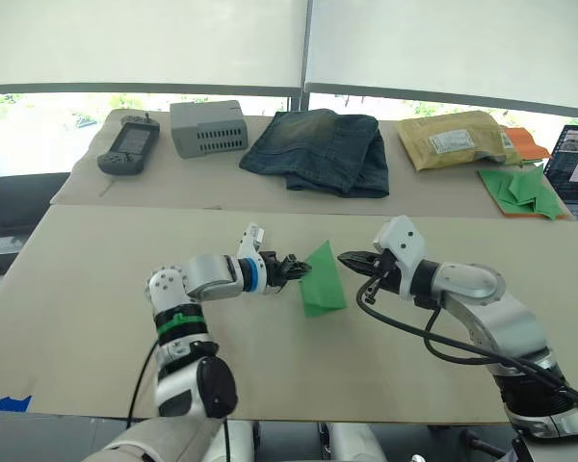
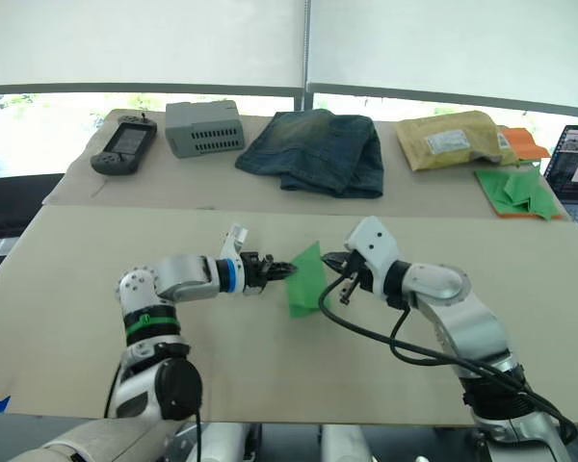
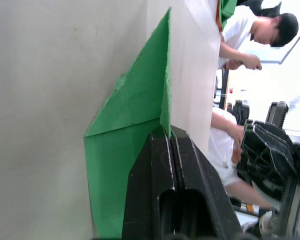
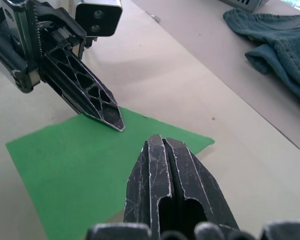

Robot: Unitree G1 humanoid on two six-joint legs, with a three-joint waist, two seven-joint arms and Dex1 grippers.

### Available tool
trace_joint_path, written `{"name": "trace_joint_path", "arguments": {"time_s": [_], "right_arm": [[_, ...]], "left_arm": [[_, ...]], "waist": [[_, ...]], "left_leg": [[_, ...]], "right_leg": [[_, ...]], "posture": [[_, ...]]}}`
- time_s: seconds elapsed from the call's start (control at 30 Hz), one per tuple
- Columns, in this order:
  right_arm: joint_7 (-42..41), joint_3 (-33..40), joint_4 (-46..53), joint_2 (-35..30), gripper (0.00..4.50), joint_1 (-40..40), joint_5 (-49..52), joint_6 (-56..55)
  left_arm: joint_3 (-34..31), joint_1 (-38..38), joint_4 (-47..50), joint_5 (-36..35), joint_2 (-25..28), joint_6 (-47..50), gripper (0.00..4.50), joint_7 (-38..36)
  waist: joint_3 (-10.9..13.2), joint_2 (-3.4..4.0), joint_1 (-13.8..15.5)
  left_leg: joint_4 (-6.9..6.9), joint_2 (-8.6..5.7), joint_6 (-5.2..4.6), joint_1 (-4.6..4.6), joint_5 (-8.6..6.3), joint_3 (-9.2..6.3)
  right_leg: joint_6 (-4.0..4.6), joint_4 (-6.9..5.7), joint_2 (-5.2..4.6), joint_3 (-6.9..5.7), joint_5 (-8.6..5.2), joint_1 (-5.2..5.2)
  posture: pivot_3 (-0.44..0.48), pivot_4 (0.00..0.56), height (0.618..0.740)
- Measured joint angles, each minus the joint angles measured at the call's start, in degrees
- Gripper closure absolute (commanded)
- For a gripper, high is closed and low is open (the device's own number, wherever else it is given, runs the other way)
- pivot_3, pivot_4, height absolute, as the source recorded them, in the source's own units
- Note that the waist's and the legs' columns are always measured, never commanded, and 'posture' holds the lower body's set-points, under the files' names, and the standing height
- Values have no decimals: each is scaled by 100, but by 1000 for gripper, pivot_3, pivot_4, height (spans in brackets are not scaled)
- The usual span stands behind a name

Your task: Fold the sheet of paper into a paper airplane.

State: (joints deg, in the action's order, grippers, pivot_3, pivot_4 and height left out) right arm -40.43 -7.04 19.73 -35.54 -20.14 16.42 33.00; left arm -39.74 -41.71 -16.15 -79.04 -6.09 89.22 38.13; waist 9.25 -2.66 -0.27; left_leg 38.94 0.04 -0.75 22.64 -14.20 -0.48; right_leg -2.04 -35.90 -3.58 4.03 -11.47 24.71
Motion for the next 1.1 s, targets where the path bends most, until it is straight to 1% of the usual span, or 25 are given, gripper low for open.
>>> {"name": "trace_joint_path", "arguments": {"time_s": [0.03, 0.1, 0.17, 0.2, 0.27, 0.33, 0.4, 0.43, 0.47, 0.5, 0.57, 0.63, 0.67, 0.7, 0.77, 0.8, 0.83, 0.87, 0.9, 0.97, 1.0, 1.07, 1.1], "right_arm": [[7, 3, -18, 13, 4500, 0, -10, -10], [20, 24, -45, 14, 4500, 0, -45, -12], [55, 51, -59, 30, 4500, -2, -55, -13], [65, 56, -58, 43, 4500, -2, -60, -17], [71, 55, -58, 64, 4500, -2, -91, -27], [72, 55, -58, 63, 4500, -2, -161, -33], [47, 52, -54, 58, 4500, 1, -189, -78], [12, 43, -29, 35, 4500, 9, -218, -134], [-28, 42, 12, 13, 4500, 24, -218, -158], [-72, 42, 70, 7, 4500, 53, -210, -178], [-136, 27, 257, 16, 4500, 157, -158, -184], [-188, -82, 517, 83, 4500, 344, -128, -172], [-189, -130, 557, 112, 4500, 377, -112, -140], [-172, -162, 598, 193, 4500, 412, -91, -94], [-42, -325, 739, 395, 3869, 491, -86, 20], [-5, -395, 779, 460, 3512, 518, -83, 97], [33, -472, 832, 530, 3216, 549, -64, 216], [62, -544, 864, 554, 2920, 560, -41, 299], [94, -619, 916, 595, 2506, 558, -39, 393], [203, -720, 994, 680, 1879, 541, -46, 531], [345, -796, 1045, 772, 1461, 540, -60, 691], [631, -840, 1056, 985, 823, 558, -122, 955], [808, -867, 1064, 1104, 456, 555, -180, 1088]], "left_arm": [[42, 96, 209, -377, -26, -242, 4473, 647], [147, 313, 502, -1107, -37, -762, 4473, 1595], [449, 565, 647, -1758, -93, -1204, 3923, 2222], [651, 671, 677, -2071, -67, -1407, 3732, 2459], [1119, 859, 800, -2723, 31, -1815, 3040, 2854], [1381, 902, 927, -3071, 152, -2017, 2395, 2958], [1616, 929, 1060, -3210, 341, -2045, 1694, 2866], [1699, 947, 1080, -3260, 487, -2024, 1258, 2744], [1711, 950, 1081, -3271, 599, -2021, 1012, 2679], [1720, 950, 1081, -3272, 747, -2018, 638, 2624], [1695, 949, 1078, -3274, 1087, -2003, 40, 2479], [1659, 944, 1037, -3276, 1826, -1742, 40, 1964], [1653, 932, 998, -3277, 2055, -1630, 40, 1748], [1716, 919, 909, -3290, 2417, -1438, 40, 1407], [2023, 924, 807, -3283, 3558, -816, 0, 369], [2104, 915, 861, -3209, 3942, -596, 0, -73], [2181, 901, 1072, -2970, 4352, -330, 0, -648], [2245, 887, 1310, -2708, 4576, -162, 0, -1111], [2393, 927, 1708, -2238, 4860, -110, 0, -1803], [2825, 1220, 2454, -1214, 5458, -435, 0, -3171], [3272, 1593, 2944, -291, 5997, -1033, 0, -4243], [3819, 1979, 3250, 896, 6496, -1951, 0, -5533], [4062, 2155, 3330, 1454, 6665, -2467, 0, -6104]], "waist": [[0, -1, -18], [0, -1, -16], [0, -1, 17], [0, -1, 29], [0, -1, 67], [0, 0, 76], [0, 0, 76], [0, 0, 74], [0, 0, 66], [0, 0, 54], [0, 0, 25], [0, 0, -36], [0, 0, -43], [1, 0, -56], [3, -2, -106], [3, -3, -109], [6, 1, -110], [7, 4, -106], [9, 6, -84], [10, 9, -76], [10, 11, -79], [11, 11, -71], [11, 11, -63]], "left_leg": [[-1, -4, 1, 0, 0, 1], [-2, -9, 6, -1, 1, -5], [-1, -12, 10, -1, 5, -9], [-1, -14, 12, 0, 6, -10], [2, -18, 16, 0, 9, -10], [3, -27, 18, -1, 14, -9], [2, -30, 15, -14, 17, -8], [0, -28, 15, -28, 17, 0], [-1, -27, 15, -32, 17, 10], [-2, -25, 14, -32, 17, 16], [-8, -20, 14, -33, 17, 21], [-15, -13, 17, -36, 19, 17], [-15, -14, 19, -36, 20, 18], [-15, -14, 23, -37, 22, 16], [-21, -11, 26, -39, 24, 16], [-22, -12, 27, -39, 24, 16], [-25, -12, 27, -38, 24, 18], [-25, -14, 28, -38, 24, 19], [-26, -18, 29, -37, 25, 22], [-31, -16, 33, -38, 25, 34], [-43, -17, 38, -41, 28, 42], [-69, -15, 65, -38, 44, 47], [-77, -12, 69, -36, 47, 47]], "right_leg": [[-3, 2, 0, 5, 2, 1], [-3, 0, 3, 3, 2, 1], [-2, -2, 3, 3, 2, 1], [-2, -2, 4, 2, 2, 1], [-2, -3, 4, 3, 4, -1], [-2, -1, 8, 2, 5, -5], [-1, 5, 17, -1, 4, -22], [2, 8, 21, -5, 1, -38], [6, 8, 23, -8, -3, -41], [8, 8, 27, -9, -5, -41], [16, 5, 32, -12, -10, -39], [26, -2, 40, -19, -16, -37], [26, -4, 39, -19, -17, -36], [27, -7, 40, -22, -19, -36], [31, -14, 43, -24, -23, -29], [30, -15, 41, -25, -27, -29], [31, -13, 40, -28, -29, -29], [29, -10, 37, -28, -31, -31], [27, -9, 31, -31, -36, -32], [32, 6, 25, -30, -42, -33], [67, 8, 19, -28, -61, -29], [82, 13, 16, -27, -65, -13], [88, 12, 17, -27, -65, -4]], "posture": [[0, 150, 728], [0, 150, 728], [0, 150, 728], [0, 150, 728], [0, 150, 728], [0, 150, 728], [0, 150, 728], [0, 150, 728], [0, 150, 728], [0, 150, 728], [0, 150, 728], [0, 150, 728], [0, 150, 728], [0, 150, 728], [0, 150, 728], [0, 150, 728], [0, 150, 728], [0, 150, 728], [0, 150, 728], [0, 150, 728], [0, 150, 728], [0, 150, 728], [0, 150, 728]]}}
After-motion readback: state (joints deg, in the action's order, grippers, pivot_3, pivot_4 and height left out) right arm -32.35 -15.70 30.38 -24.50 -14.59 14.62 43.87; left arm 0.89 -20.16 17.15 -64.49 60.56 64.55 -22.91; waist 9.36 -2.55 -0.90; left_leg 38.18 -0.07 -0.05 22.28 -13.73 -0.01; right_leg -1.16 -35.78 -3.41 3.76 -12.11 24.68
